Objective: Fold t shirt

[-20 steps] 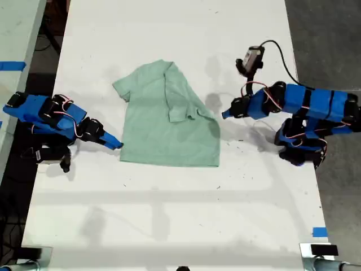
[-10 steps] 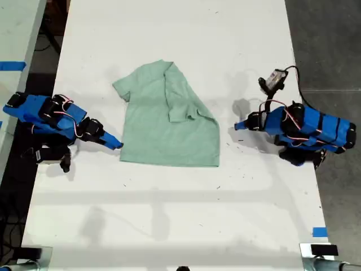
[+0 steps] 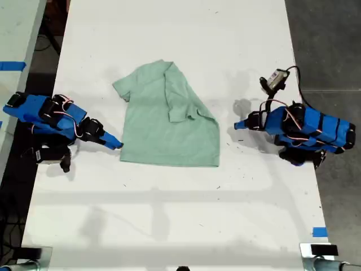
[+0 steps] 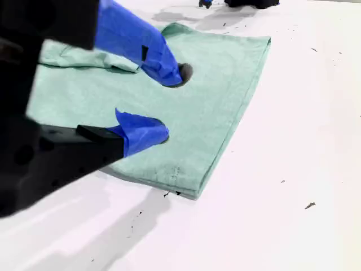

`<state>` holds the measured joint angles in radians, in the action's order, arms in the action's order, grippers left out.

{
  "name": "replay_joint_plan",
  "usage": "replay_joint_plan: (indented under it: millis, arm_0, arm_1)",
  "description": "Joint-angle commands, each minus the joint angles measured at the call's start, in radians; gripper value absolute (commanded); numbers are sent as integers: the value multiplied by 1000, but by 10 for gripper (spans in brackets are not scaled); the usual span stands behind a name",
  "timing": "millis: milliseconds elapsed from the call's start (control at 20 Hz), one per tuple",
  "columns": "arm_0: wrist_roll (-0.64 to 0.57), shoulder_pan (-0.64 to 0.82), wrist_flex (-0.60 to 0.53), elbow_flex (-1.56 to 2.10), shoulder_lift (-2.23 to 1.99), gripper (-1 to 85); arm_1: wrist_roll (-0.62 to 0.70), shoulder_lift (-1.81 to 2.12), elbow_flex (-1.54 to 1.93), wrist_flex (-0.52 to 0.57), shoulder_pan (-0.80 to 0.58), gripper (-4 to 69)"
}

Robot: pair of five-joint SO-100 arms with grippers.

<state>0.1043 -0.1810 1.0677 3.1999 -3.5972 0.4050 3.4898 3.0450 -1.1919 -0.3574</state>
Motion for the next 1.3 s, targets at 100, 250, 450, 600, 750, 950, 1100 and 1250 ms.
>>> replay_joint_plan:
  millis: [100, 250, 450, 600, 750, 950, 1100, 1250]
  arm_0:
    - [-8, -12, 2, 8, -6, 126]
    - [-8, -12, 2, 8, -6, 126]
    - [-8, -12, 2, 8, -6, 126]
    - [-8, -12, 2, 8, -6, 126]
    - [-8, -12, 2, 8, -6, 126]
    - [-8, -12, 2, 8, -6, 126]
    - [-8, -12, 2, 8, -6, 126]
    - [-8, -12, 2, 8, -6, 126]
  arm_1:
    - [-17, 15, 44, -5, -11, -3]
    - [-20, 15, 46, -5, -11, -3]
    - [-23, 15, 46, -5, -12, -3]
    - [-23, 15, 46, -5, -12, -3]
    - [-25, 15, 48, -6, -14, -3]
    - [-60, 17, 43, -35, -17, -2]
    - [-57, 17, 43, -37, -18, -2]
    - [-60, 17, 44, -37, -17, -2]
